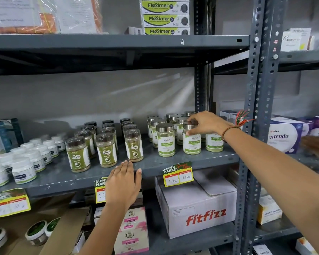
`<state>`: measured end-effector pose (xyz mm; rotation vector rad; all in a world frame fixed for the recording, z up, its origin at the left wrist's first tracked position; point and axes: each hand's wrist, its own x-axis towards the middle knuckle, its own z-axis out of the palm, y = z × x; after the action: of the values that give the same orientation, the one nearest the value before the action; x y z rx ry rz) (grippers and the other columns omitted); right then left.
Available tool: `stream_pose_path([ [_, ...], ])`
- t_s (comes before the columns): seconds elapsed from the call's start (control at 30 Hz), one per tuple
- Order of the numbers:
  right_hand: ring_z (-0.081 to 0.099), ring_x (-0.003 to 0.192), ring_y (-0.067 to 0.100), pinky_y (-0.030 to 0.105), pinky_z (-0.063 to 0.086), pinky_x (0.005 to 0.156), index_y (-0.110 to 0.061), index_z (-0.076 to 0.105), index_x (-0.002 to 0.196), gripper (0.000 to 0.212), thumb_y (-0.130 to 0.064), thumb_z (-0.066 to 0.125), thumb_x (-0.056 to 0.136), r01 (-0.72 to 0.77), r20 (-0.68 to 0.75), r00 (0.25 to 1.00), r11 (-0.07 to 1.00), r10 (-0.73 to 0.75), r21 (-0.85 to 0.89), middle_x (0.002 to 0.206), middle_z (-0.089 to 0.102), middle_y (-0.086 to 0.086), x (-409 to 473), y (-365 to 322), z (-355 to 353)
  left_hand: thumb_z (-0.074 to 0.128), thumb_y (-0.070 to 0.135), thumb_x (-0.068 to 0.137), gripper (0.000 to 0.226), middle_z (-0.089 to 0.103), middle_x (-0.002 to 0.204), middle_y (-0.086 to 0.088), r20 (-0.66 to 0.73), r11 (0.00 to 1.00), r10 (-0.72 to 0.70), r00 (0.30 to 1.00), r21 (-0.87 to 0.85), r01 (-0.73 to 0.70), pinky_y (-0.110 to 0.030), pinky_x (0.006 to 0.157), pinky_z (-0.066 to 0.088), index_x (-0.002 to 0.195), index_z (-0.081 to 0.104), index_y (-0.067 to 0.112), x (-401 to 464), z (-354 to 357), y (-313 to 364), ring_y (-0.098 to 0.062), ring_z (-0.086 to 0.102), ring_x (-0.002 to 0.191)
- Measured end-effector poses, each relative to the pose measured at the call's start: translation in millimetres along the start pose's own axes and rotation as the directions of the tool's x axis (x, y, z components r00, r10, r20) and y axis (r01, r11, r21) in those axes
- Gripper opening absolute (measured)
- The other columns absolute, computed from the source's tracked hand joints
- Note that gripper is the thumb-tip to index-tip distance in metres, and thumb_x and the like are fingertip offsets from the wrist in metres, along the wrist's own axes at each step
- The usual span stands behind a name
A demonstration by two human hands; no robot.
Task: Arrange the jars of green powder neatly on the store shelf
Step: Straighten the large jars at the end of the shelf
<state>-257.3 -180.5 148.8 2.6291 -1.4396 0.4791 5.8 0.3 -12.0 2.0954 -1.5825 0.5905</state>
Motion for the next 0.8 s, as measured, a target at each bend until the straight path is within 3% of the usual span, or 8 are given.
stream_pose_path([
  [0.4,0.063,0.108,0.024,0.043,0.053,0.093,-0.021,0.061,0.127,0.072,-0.062,0.073,0.07,-0.045,0.006,0.999,0.999,0.045,0.006,0.122,0.066,0.004,-2,-3,-1,0.034,0.046,0.097,0.056,0.06,0.134,-0.012,-0.003,1.0,0.003,1.0,0.002,-0.003,-0.039,0.108,0.04,0.131,0.055,0.007,0,0,0,-0.026,0.053,0.126],
  [0.53,0.06,0.115,0.027,0.043,0.05,0.097,-0.021,0.054,0.136,0.082,-0.069,0.068,0.071,-0.056,0.0,0.998,0.998,0.056,-0.006,0.131,0.062,0.007,-3,-7,-4,0.034,0.046,0.097,0.056,0.059,0.135,-0.012,-0.001,1.0,0.002,1.0,-0.009,-0.002,-0.039,0.108,0.04,0.132,0.054,0.007,1,0,0,-0.026,0.053,0.127],
  [0.63,0.053,0.126,0.029,0.045,0.044,0.104,-0.017,0.047,0.143,0.091,-0.075,0.059,0.073,-0.002,-0.136,0.991,0.998,0.01,0.055,0.143,0.054,0.009,-1,-23,-5,0.031,0.047,0.098,0.057,0.056,0.139,-0.011,0.008,1.0,0.002,1.0,-0.008,-0.001,-0.038,0.11,0.037,0.134,0.052,0.008,1,-1,0,-0.025,0.05,0.13],
  [0.73,0.05,0.13,0.027,0.046,0.043,0.105,-0.021,0.047,0.143,0.086,-0.076,0.054,0.077,0.117,-0.267,0.961,0.977,-0.066,0.18,0.143,0.052,0.007,5,-55,-4,0.027,0.048,0.098,0.059,0.054,0.141,-0.009,0.01,1.0,0.0,1.0,0.001,0.0,-0.036,0.112,0.035,0.137,0.049,0.01,0,-2,0,-0.023,0.047,0.132],
  [0.8,0.048,0.131,0.023,0.043,0.042,0.106,-0.022,0.048,0.142,0.08,-0.073,0.054,0.08,0.22,-0.281,0.947,0.95,-0.154,0.222,0.144,0.052,0.004,10,-84,-1,0.026,0.049,0.098,0.06,0.052,0.143,-0.009,0.014,1.0,0.001,1.0,0.009,-0.001,-0.036,0.112,0.033,0.138,0.048,0.011,1,-2,0,-0.022,0.046,0.133],
])
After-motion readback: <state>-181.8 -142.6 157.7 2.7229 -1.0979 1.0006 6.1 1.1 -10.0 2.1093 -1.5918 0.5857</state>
